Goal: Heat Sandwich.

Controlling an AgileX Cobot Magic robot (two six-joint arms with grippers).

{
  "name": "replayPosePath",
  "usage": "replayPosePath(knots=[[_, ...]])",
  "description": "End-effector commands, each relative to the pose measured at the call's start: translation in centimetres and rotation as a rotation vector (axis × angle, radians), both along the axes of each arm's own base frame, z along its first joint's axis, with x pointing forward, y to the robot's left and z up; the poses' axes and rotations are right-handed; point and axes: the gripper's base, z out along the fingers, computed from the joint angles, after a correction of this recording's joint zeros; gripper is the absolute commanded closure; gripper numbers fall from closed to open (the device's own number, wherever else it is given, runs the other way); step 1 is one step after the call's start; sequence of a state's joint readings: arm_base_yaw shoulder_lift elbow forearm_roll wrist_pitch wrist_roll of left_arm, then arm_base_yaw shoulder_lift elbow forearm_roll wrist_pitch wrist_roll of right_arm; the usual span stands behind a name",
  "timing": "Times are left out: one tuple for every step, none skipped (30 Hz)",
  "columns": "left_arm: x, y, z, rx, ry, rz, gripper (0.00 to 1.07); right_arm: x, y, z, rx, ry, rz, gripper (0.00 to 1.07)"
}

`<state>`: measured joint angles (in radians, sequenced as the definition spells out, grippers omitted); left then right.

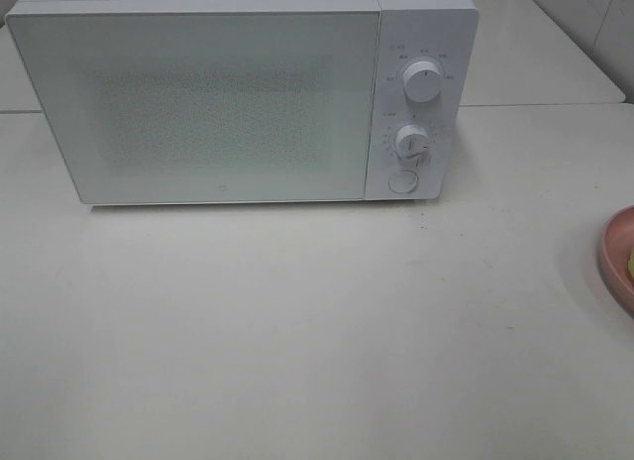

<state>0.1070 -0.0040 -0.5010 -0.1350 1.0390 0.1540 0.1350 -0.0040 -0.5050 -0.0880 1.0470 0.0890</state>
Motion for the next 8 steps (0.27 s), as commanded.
replayPosePath(knots=[[-0.35, -0.09, -0.01, -0.01, -0.031, -0.001, 0.05, -0.34, -0.08, 0.05, -0.004, -0.036, -0.008, 0.31], [-0.35, -0.09, -0.01, -0.01, -0.031, -0.001, 0.05, -0.34, -0.08, 0.05, -0.004, -0.036, -0.008, 0.31], [-0.35, -0.09, -0.01, -0.01, -0.031, -0.001, 0.05, -0.34, -0.08, 0.05, -0.004, -0.036, -0.008, 0.31], [-0.35, -0.09, -0.01, -0.01, -0.031, -0.001, 0.05, -0.34, -0.08, 0.05, -0.004, -0.036, -0.008, 0.31], [-0.35, -0.09, -0.01, -0.01, -0.031, -0.001, 0.05, -0.34, -0.08, 0.05, -0.004, -0.036, -0.008, 0.31], [-0.35, -0.09, -0.01, -0.01, -0.031, -0.001, 0.05, -0.34, -0.08, 0.05, -0.004, -0.036, -0.008, 0.31], [-0.35, -0.09, -0.01, -0.01, -0.031, -0.001, 0.05, -0.34, -0.08, 0.05, -0.004, -0.036, -0.008, 0.31], [-0.35, -0.09, -0.01, -0.01, -0.031, -0.001, 0.05, -0.34, -0.08, 0.05, -0.004, -0.036, -0.008, 0.31]])
